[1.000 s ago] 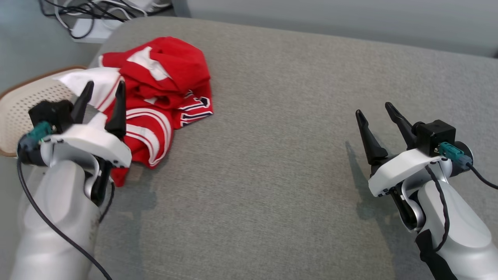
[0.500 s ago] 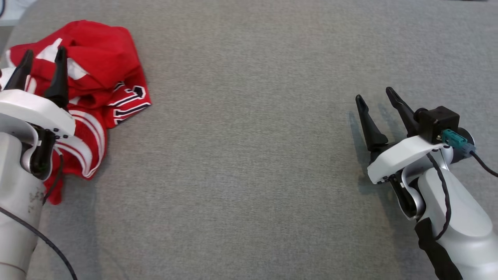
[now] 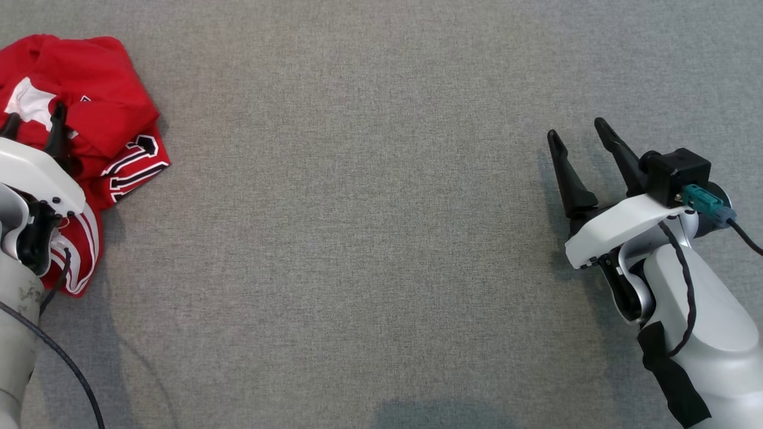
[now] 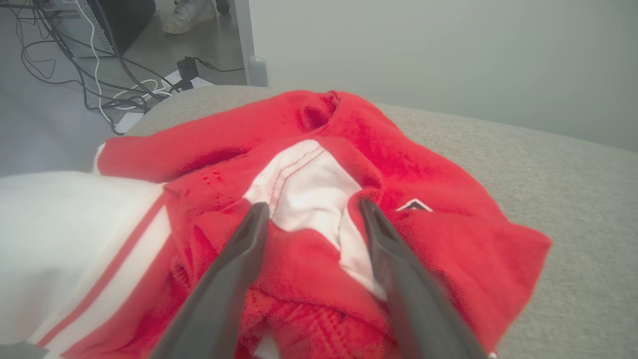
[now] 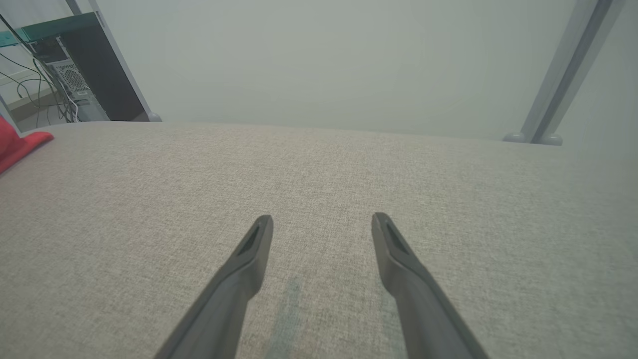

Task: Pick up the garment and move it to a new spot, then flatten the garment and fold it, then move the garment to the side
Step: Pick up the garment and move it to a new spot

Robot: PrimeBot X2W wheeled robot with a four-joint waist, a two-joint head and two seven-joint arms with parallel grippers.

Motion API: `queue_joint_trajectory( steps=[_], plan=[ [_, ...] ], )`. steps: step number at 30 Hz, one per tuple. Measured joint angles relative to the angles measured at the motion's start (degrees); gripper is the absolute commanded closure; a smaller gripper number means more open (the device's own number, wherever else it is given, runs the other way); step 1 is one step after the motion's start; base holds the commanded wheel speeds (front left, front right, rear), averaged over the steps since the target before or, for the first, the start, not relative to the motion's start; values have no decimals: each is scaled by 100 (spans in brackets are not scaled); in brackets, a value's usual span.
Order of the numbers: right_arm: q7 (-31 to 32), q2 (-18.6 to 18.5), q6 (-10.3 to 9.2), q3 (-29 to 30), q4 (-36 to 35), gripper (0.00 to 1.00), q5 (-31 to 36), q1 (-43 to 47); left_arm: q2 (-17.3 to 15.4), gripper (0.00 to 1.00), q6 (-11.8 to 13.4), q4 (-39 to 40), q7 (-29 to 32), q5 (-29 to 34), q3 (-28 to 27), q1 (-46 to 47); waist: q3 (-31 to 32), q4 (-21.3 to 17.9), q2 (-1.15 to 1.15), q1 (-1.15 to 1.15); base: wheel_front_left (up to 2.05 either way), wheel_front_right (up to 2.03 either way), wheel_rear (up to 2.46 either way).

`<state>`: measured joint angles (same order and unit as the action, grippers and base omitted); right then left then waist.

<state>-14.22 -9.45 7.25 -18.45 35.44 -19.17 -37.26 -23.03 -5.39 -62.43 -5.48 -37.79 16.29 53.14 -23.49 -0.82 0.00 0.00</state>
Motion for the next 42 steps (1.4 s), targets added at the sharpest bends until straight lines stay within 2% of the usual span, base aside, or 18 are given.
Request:
queue_joint_trajectory(
  steps=[1, 4, 8, 17, 24, 30, 36, 42],
  plan=[
    [0, 1, 0, 26, -1, 0, 0, 0, 11, 100, 45, -45, 2, 3, 21, 24, 15, -5, 0, 0, 0, 0, 0],
    [0, 14, 0, 134, -9, 0, -1, 0, 20, 100, 49, -99, -9, 78, 129, 30, 101, -3, 0, 0, 0, 0, 0],
    [0, 63, 0, 203, -37, 0, -4, 6, 30, 100, 36, 94, -402, 232, 229, 156, 262, 22, 0, 0, 0, 0, 0],
    [0, 197, 0, 309, -55, 0, -51, 87, 115, 100, -65, 1193, -820, 435, 465, 510, 650, 54, 0, 0, 0, 0, 0],
    [0, 190, 0, 446, -64, 0, -45, 225, 775, 100, -51, 2674, -880, 405, 545, 444, 883, -25, 0, 0, 0, 0, 0],
    [0, 209, 0, 597, -64, 0, -37, 272, 1335, 100, -51, 3506, -918, 433, 1060, -247, 1038, -205, 0, 0, 0, 0, 0],
    [0, 218, 0, 706, -58, 0, 2, 394, 1878, 100, -63, 3530, -880, 493, 1879, -872, 1106, -459, 0, 0, 0, 0, 0],
    [0, 232, 0, 687, -58, 0, 5, 397, 2039, 100, -143, 3187, -882, 503, 2495, -960, 1059, -745, 0, 0, 0, 0, 0]
  ],
)
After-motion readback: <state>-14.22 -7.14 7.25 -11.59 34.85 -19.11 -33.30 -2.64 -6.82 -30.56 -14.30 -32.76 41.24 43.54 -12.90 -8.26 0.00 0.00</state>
